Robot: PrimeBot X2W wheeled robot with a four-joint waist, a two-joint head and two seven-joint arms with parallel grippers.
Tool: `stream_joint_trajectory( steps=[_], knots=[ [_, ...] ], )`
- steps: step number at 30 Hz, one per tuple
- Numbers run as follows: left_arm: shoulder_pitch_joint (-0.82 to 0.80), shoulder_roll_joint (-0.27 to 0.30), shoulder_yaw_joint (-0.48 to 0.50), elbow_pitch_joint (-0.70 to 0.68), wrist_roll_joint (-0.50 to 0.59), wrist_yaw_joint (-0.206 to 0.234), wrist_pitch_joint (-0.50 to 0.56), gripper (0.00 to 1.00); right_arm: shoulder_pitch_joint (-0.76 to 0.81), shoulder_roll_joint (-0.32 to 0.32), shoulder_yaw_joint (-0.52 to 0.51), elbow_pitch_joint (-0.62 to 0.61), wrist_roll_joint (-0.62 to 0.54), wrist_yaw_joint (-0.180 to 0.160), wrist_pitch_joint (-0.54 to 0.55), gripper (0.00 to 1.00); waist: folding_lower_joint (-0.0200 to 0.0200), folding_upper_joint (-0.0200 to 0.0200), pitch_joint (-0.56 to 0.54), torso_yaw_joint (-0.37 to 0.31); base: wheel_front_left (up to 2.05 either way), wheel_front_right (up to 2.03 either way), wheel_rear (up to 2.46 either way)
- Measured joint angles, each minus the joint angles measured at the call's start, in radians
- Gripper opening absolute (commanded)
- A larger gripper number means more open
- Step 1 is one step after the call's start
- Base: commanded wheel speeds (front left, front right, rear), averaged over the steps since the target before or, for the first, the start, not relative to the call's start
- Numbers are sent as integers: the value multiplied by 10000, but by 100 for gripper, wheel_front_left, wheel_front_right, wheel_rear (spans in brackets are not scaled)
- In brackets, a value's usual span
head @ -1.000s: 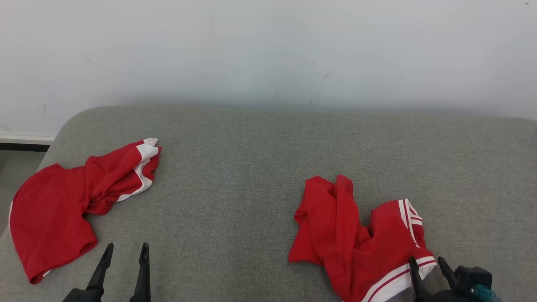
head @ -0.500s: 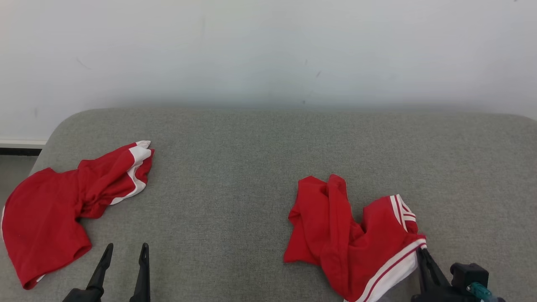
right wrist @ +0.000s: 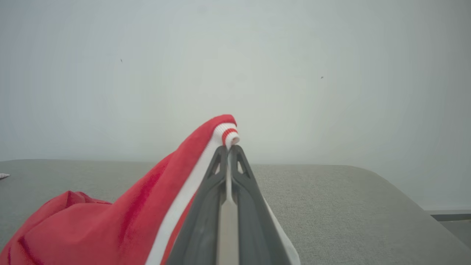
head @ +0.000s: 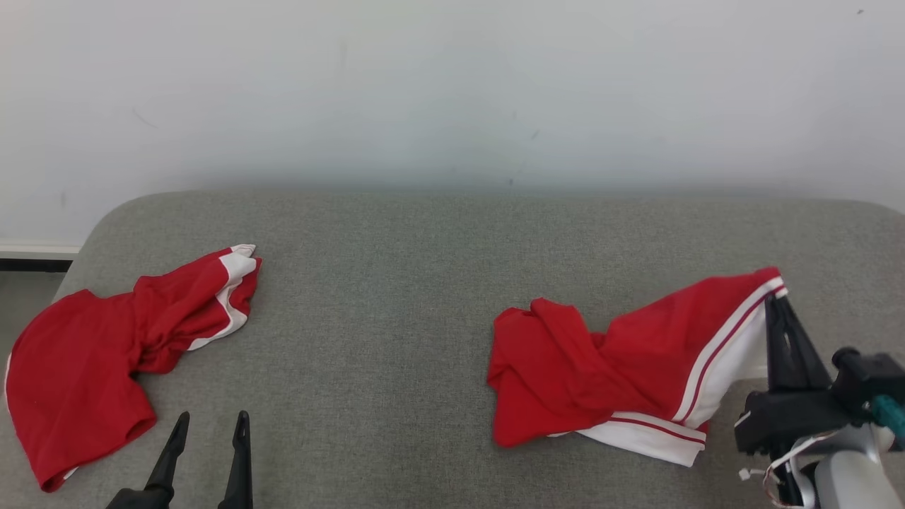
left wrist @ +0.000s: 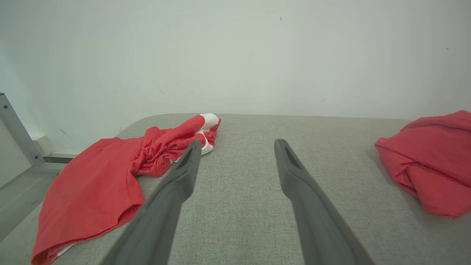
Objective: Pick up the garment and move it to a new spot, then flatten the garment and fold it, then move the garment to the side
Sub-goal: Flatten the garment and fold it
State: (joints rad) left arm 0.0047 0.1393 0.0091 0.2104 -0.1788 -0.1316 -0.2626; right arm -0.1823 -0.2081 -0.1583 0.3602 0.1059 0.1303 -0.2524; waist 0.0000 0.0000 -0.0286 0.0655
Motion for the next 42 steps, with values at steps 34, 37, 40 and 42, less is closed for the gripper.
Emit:
stream_joint_trajectory(
  steps=[34,37,40,42],
  knots=[
    [-59,-232,-151,238,-42,0,0,100,-8602,403,4381,2334,863,0,224,0,0,0,-138,786,0,0,0],
    [-55,-245,-113,222,-40,0,0,100,-8406,378,4385,2729,907,0,138,0,0,0,-129,730,0,0,0],
    [-49,-272,-107,205,-31,0,0,100,-7830,136,4107,3103,966,0,54,0,0,0,-116,657,0,0,0],
    [-39,-303,-111,188,-31,0,0,100,-7294,-111,3843,3266,1018,0,25,0,0,0,-106,598,0,0,0]
  ],
)
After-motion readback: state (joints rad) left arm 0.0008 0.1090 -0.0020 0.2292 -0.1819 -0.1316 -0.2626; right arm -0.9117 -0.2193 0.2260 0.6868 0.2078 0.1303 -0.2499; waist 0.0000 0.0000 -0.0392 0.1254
